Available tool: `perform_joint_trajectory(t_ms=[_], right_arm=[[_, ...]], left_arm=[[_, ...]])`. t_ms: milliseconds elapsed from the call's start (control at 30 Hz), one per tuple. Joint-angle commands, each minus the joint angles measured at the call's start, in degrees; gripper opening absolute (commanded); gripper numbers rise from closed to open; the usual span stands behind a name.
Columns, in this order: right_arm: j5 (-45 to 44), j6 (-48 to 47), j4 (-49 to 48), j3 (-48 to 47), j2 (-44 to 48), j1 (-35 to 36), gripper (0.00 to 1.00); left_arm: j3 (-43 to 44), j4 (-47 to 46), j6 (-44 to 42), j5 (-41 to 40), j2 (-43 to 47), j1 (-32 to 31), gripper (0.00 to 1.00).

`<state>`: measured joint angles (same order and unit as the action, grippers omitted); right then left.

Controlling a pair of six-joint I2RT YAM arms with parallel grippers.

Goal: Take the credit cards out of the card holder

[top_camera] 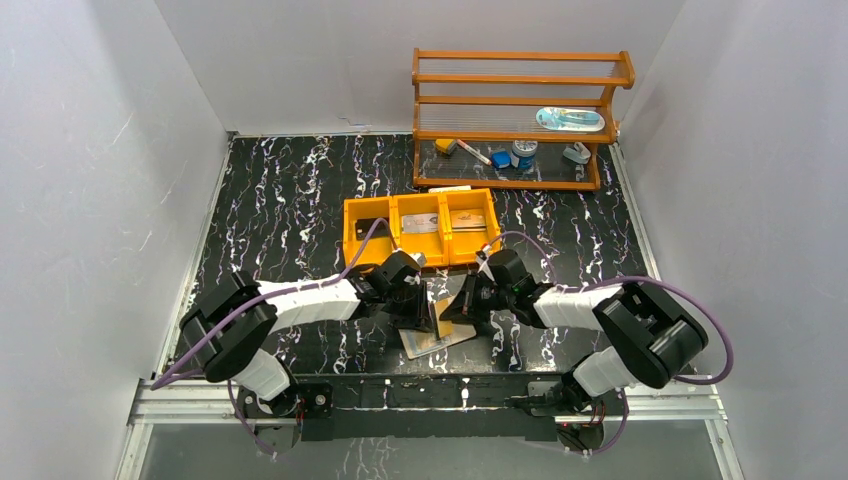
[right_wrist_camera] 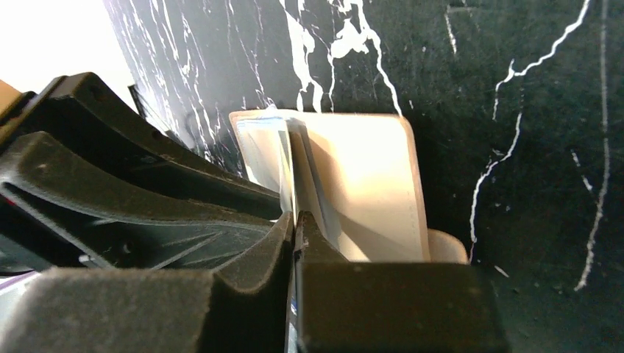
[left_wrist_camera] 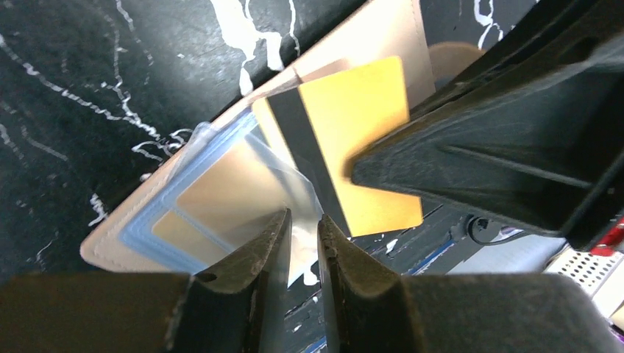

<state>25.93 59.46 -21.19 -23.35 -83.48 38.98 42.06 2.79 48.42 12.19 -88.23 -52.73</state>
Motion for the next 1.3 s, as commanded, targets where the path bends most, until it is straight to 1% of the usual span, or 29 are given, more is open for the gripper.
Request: perform_joint_trajectory(t_ms=[0, 100, 167, 300, 333, 433, 533, 600, 667, 700, 767, 833, 867, 933, 1000, 1067, 1167, 1200, 1267], right_arm=[[-3.3, -2.8, 4.5, 0.3, 3.8, -0.6, 0.05], [-4.6, -4.4, 8.0, -0.6, 6.7, -0.9, 0.01], [-5.2, -5.4, 10.3, -1.4, 8.4, -0.9, 0.0], [-5.6, -7.6, 13.7, -3.7, 11.2, -1.0, 0.0], [-5.6, -8.1, 14.1, -4.3, 12.3, -0.9, 0.0], [-6.1, -10.2, 15.6, -6.4, 15.1, -1.0, 0.0], [-11.0, -13.8, 20.0, -9.3, 18.1, -0.9, 0.0], [-14.8, -17.4, 24.0, -11.8, 19.9, -1.0, 0.0], [-18.1, -22.0, 26.0, -13.5, 21.6, -1.0, 0.0], [-19.8, -23.2, 26.4, -13.9, 22.3, -1.0, 0.0], [-23.4, -29.0, 26.0, -14.6, 23.9, -1.0, 0.0], [-27.4, -34.8, 25.6, -15.6, 25.2, -1.0, 0.0], [-29.8, -37.6, 25.2, -16.1, 25.7, -0.9, 0.0], [-33.3, -43.8, 23.8, -16.9, 26.1, -1.0, 0.0], [-35.7, -50.0, 22.1, -17.6, 25.4, -1.0, 0.0], [-37.1, -55.4, 21.4, -19.1, 23.7, -1.0, 0.0], [-35.9, -65.0, 20.9, -21.2, 21.0, -1.0, 0.0], [-34.7, -69.9, 21.3, -21.9, 20.0, -1.0, 0.0], [-34.7, -76.3, 21.5, -23.6, 18.0, -1.0, 0.0]], left_arm=[[-2.0, 10.3, -1.8, -5.5, 2.3, -0.4, 0.2], [-1.5, 11.4, -2.2, -7.0, 4.4, -0.4, 0.21], [-1.0, 12.2, -2.6, -7.8, 5.1, -0.4, 0.23], [0.2, 12.8, -3.5, -8.3, 6.4, -0.4, 0.29], [0.9, 13.0, -3.7, -8.4, 7.0, -0.4, 0.32], [2.1, 14.3, -4.1, -10.6, 9.4, -0.4, 0.44], [4.4, 18.5, -5.6, -15.0, 12.9, -0.3, 0.56], [5.8, 23.9, -6.6, -20.3, 15.4, -0.1, 0.68], [6.5, 26.7, -8.0, -23.6, 17.9, 0.8, 0.79], [6.6, 27.4, -8.8, -24.4, 19.3, 1.6, 0.83], [6.5, 28.5, -10.3, -24.5, 22.2, 4.4, 0.91], [6.6, 28.9, -12.2, -22.5, 24.5, 9.4, 0.96], [6.8, 29.4, -13.2, -21.4, 25.5, 12.2, 0.98], [7.5, 30.5, -16.0, -19.9, 26.7, 17.3, 0.98], [8.3, 31.3, -18.4, -17.9, 26.9, 23.3, 0.98], [8.8, 32.0, -20.7, -16.7, 26.6, 27.5, 0.98], [9.5, 32.9, -23.5, -17.5, 26.5, 30.6, 0.98], [9.4, 32.8, -24.1, -18.4, 27.1, 30.9, 0.98], [8.3, 31.9, -25.0, -20.1, 28.4, 31.0, 0.98]])
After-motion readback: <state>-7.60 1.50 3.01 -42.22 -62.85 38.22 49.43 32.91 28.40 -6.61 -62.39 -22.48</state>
